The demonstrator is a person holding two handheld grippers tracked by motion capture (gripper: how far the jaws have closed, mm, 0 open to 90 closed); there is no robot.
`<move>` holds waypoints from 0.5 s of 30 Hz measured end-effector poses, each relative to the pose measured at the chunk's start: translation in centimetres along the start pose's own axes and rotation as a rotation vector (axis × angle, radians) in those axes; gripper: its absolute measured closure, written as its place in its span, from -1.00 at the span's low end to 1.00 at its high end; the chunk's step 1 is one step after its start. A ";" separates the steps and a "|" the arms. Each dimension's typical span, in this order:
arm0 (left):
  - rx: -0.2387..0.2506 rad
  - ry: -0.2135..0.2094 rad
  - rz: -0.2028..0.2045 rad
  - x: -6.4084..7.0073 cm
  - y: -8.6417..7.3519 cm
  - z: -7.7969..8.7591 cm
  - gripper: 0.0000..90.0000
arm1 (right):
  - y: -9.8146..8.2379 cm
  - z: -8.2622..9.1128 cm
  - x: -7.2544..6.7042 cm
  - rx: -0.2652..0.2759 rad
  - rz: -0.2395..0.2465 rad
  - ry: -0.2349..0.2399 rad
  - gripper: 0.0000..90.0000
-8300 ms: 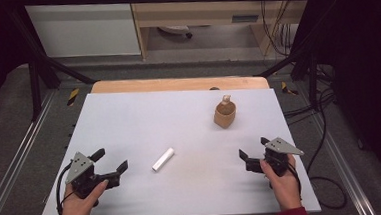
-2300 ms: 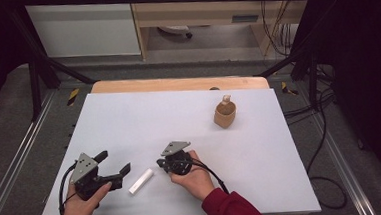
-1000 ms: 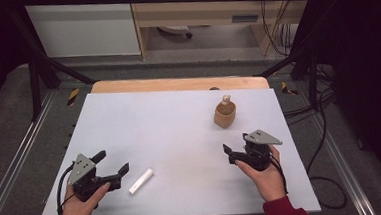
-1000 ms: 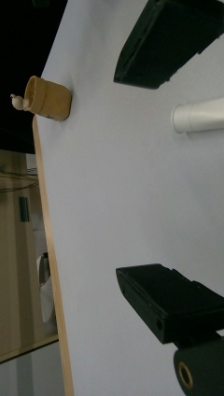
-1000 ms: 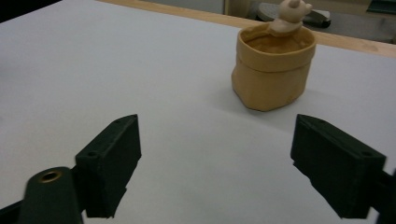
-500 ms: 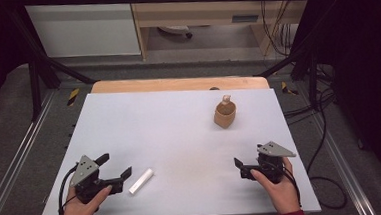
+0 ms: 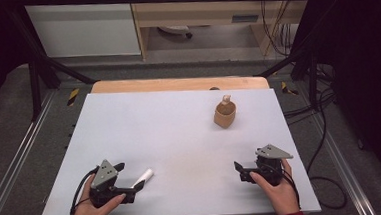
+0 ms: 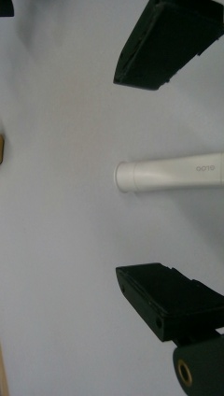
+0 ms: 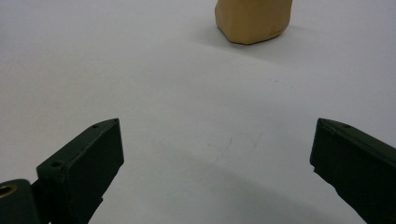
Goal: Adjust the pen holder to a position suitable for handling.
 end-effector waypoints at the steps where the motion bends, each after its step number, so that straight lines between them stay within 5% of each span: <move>1: -0.011 -0.002 -0.002 0.1 -0.1 -0.1 -0.83 | 0.0 -0.1 0.0 -0.001 -0.001 0.000 -0.93; 9: -0.110 -0.025 -0.029 0.8 -1.4 -1.0 -0.77 | -0.1 -0.3 -0.2 -0.016 0.012 -0.003 -0.93; 15: -0.156 -0.038 -0.030 0.7 -2.1 -1.1 -0.54 | -0.2 -0.4 0.0 -0.021 0.010 -0.005 -0.93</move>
Point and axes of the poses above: each handheld gripper's, and its own axes: z roughly backward along the jaws, y roughly out of its top, x roughly to its right, the point moved 9 cm from there along -z, roughly forward along the jaws, and after that the axes turned 5 degrees about -z, right-handed, at the moved point
